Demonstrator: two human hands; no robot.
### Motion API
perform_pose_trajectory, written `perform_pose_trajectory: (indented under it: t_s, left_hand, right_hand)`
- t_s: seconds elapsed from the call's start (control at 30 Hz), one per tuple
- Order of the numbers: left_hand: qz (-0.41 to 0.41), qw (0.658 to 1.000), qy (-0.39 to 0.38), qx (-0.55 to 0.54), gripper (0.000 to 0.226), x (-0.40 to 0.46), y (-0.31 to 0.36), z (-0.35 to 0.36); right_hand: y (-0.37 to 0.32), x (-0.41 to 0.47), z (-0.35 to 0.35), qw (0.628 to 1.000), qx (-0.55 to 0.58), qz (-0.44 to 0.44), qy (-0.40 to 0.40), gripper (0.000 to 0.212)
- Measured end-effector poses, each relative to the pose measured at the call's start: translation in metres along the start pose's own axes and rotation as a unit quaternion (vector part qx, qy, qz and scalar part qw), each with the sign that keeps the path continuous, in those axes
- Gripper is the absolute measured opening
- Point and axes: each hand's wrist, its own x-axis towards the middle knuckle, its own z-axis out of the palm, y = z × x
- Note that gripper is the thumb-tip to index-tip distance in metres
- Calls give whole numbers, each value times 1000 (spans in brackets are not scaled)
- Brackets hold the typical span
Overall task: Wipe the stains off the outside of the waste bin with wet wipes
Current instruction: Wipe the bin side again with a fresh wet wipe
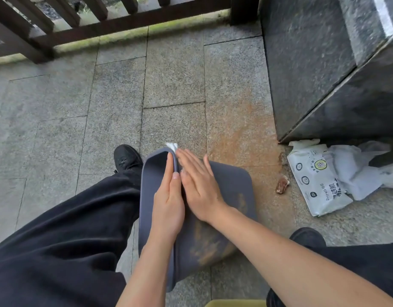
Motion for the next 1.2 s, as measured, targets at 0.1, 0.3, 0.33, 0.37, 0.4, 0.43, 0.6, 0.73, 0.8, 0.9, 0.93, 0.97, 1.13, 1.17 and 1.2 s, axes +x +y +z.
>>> perform_pose_trajectory:
  t_s: [0.1, 0.3, 0.33, 0.37, 0.4, 0.43, 0.6, 0.73, 0.8, 0.9, 0.93, 0.97, 1.13, 1.17, 1.2]
  left_hand:
    - [-6, 1000, 9, -7, 45, 2, -1, -6]
    - [-17, 999, 49, -2, 44, -4, -2, -12]
    - [-15, 999, 51, 1, 44, -4, -1, -12]
    - [-15, 999, 50, 4, 43, -4, -1, -12]
    - [-17, 999, 48, 6, 44, -4, -1, -13]
    - [-18, 999, 44, 9, 44, -5, -1, -13]
    - [-15, 999, 36, 33, 45, -7, 1, -8]
    - [-19, 998, 33, 41, 45, -8, 3, -1]
    - [-17, 999, 32, 38, 46, -9, 2, -1]
    - [-23, 999, 29, 30, 46, -9, 3, 0]
    - [-26, 999, 30, 28, 46, -9, 3, -1]
    - [-29, 999, 31, 28, 45, -10, 5, 0]
    - [-38, 998, 29, 37, 43, -13, 9, 3]
    - [-42, 998, 28, 40, 43, -13, 10, 3]
    - [-43, 998, 26, 42, 43, -13, 10, 3]
  right_hand:
    - [-7, -26, 4, 999, -5, -43, -31, 54]
    - [11, -94, 4, 956, -171, -170, -167, 62]
    - [17, -91, -1, 945, -196, -193, -178, 61]
    - [24, -88, -7, 931, -220, -217, -193, 61]
    - [33, -85, -14, 915, -244, -241, -211, 62]
    - [43, -84, -22, 899, -268, -260, -230, 63]
    - [92, -89, -54, 929, -271, -115, -224, 87]
    - [90, -90, -49, 991, -123, 40, -38, 67]
    - [84, -81, -47, 991, -94, 85, 49, 49]
    - [76, -58, -61, 968, 33, 239, 71, 41]
    - [76, -52, -67, 954, 96, 277, 63, 41]
    - [77, -48, -74, 938, 157, 302, 60, 42]
    - [85, -43, -97, 888, 206, 380, 158, 23]
    - [90, -43, -99, 865, 233, 410, 173, 20]
    - [93, -43, -101, 837, 273, 439, 180, 19]
